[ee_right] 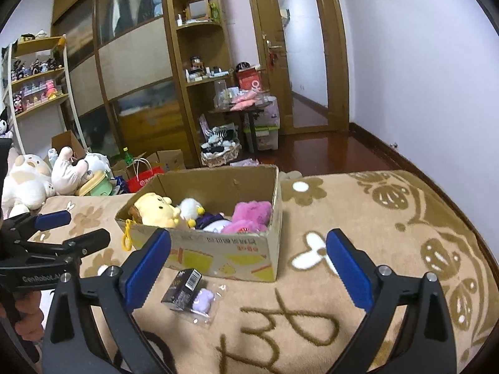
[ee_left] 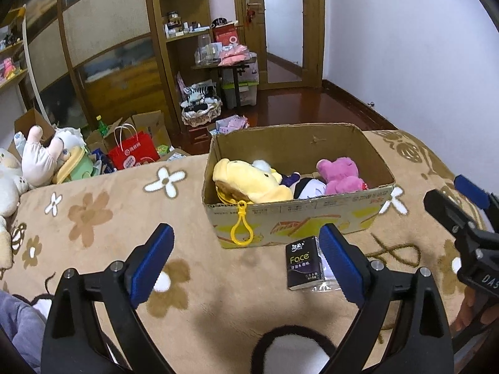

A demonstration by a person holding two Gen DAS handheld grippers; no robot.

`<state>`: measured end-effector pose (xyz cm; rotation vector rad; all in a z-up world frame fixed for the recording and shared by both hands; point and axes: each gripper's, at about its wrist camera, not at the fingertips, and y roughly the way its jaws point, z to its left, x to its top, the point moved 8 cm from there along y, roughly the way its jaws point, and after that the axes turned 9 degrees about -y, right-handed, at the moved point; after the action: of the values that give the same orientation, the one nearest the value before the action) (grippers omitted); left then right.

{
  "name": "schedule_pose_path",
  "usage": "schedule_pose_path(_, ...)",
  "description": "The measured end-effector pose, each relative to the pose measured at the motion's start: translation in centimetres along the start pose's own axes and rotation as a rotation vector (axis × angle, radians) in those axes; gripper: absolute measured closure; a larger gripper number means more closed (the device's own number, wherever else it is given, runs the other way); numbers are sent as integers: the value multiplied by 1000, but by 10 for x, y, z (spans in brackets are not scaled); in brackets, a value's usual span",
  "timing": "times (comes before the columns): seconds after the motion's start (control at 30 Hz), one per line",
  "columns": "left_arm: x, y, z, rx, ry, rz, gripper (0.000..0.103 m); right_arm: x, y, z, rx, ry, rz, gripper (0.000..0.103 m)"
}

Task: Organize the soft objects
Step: 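Move both open tools back toward the tissue pack and lilac bag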

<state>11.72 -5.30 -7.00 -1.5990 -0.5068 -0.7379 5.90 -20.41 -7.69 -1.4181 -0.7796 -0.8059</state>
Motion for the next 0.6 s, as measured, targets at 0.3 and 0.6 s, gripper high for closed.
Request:
schedule_pose_path(0.3, 0, 12, 6, -1, -18, 31, 10, -12, 20, 1, -15, -9, 52, 0)
schedule_pose_path(0.6, -1, 29, 5, -1, -21, 65, 10, -23, 39, 9, -51, -55, 92, 0)
